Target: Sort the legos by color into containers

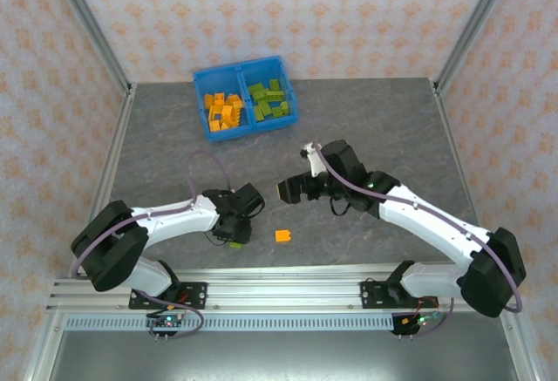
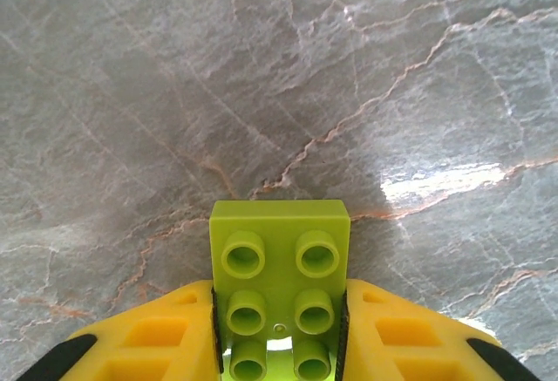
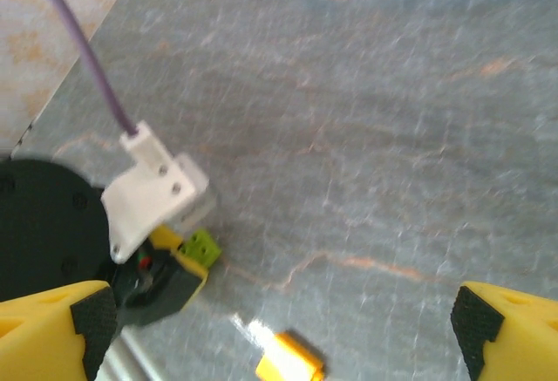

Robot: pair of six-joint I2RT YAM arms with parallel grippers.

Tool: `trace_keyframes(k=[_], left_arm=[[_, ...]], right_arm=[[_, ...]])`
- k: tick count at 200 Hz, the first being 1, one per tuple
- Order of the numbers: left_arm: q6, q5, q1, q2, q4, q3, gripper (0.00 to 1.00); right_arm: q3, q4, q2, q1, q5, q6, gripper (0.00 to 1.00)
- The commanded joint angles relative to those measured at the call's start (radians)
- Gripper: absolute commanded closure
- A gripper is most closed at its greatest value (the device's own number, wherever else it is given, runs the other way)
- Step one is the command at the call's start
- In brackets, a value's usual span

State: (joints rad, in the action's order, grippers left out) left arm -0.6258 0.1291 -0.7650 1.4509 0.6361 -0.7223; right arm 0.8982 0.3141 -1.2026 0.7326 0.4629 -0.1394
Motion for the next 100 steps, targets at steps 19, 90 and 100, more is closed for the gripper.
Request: trace_keyframes(k=[19,90,100], left_arm=[[-0.045,0.023,0.023,-0.002,-0.133,0.017,0.77],[0.132,0.021,0.119,0.048,-0.095,-0.365,0.77],[0.172,0.007,0.142,0.093,-0.086,-0.465,0.77]], right_arm=[[-0.118,-0.006,0.141,0.011,0.109,0.036,0.0],[-0.152,-0.043,0.255,0.011,-0.093,0.008,0.01],[-0.153,-0.046,0.268,0.01,-0.116,0.007,0.01]])
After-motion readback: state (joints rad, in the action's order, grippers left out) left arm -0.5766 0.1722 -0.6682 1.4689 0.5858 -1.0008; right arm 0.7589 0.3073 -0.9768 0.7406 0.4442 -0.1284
